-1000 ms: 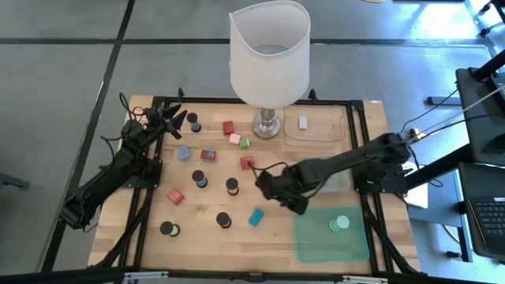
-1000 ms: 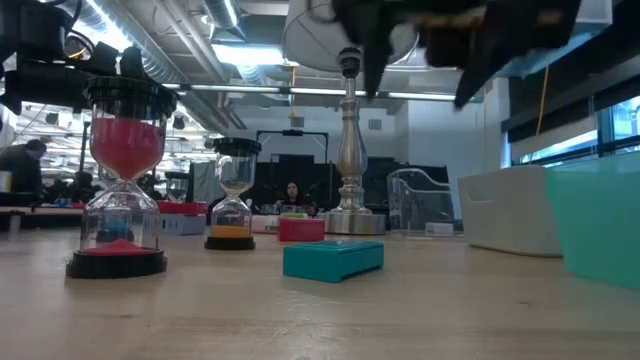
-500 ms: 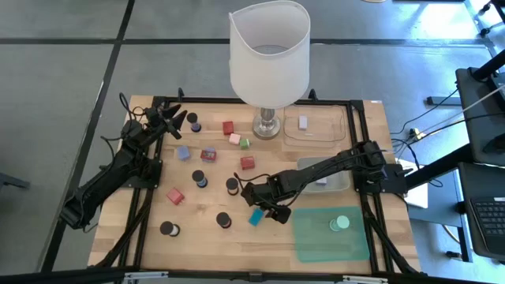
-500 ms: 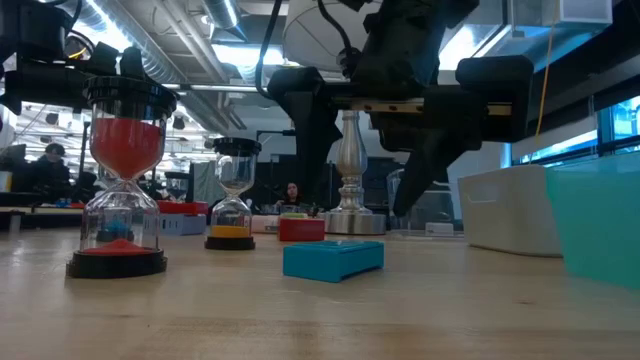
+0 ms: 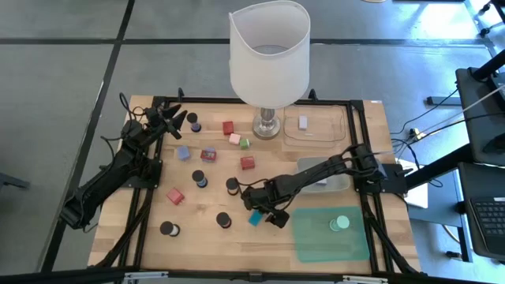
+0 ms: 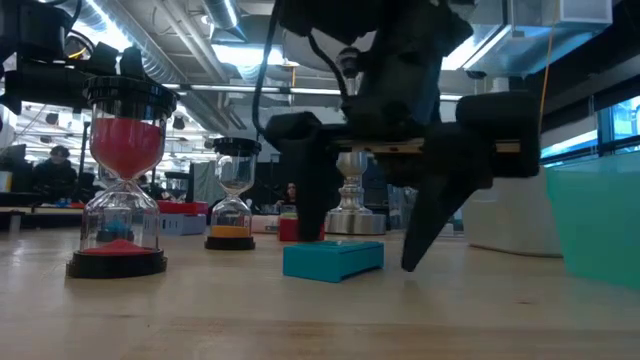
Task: Pick & Place Office items
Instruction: Put the blue timer into the transparent bin
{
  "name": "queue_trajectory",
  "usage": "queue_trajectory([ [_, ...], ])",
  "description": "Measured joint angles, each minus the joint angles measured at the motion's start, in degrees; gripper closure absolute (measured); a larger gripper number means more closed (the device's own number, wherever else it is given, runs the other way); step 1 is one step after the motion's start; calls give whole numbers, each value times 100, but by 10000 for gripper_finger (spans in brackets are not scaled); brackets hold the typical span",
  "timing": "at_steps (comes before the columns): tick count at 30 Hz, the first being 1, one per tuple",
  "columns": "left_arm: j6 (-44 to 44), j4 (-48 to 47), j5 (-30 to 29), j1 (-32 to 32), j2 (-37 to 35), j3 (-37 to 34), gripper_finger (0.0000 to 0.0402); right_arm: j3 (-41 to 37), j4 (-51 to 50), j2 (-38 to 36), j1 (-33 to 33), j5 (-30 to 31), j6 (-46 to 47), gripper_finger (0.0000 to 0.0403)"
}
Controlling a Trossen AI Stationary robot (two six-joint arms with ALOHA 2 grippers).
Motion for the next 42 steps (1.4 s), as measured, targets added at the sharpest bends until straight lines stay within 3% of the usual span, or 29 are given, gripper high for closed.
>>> queue_trajectory([
  [7,-1,-46,0,1,2,4,176,16,177,188,-93,-620,122,56],
  [12,0,-125,2,0,2,2,176,16,179,203,-191,-735,-92,70],
  [28,1,-122,2,1,2,2,175,7,134,214,-265,-956,-713,245],
  [32,-1,-122,2,-1,2,2,176,-2,145,204,-400,-1185,-789,244],
  [38,0,-122,1,-1,2,2,175,-15,-280,-74,-583,-1039,-1215,211],
  [42,-1,-122,0,1,2,2,176,-15,-872,-479,-599,-631,-1397,249],
])
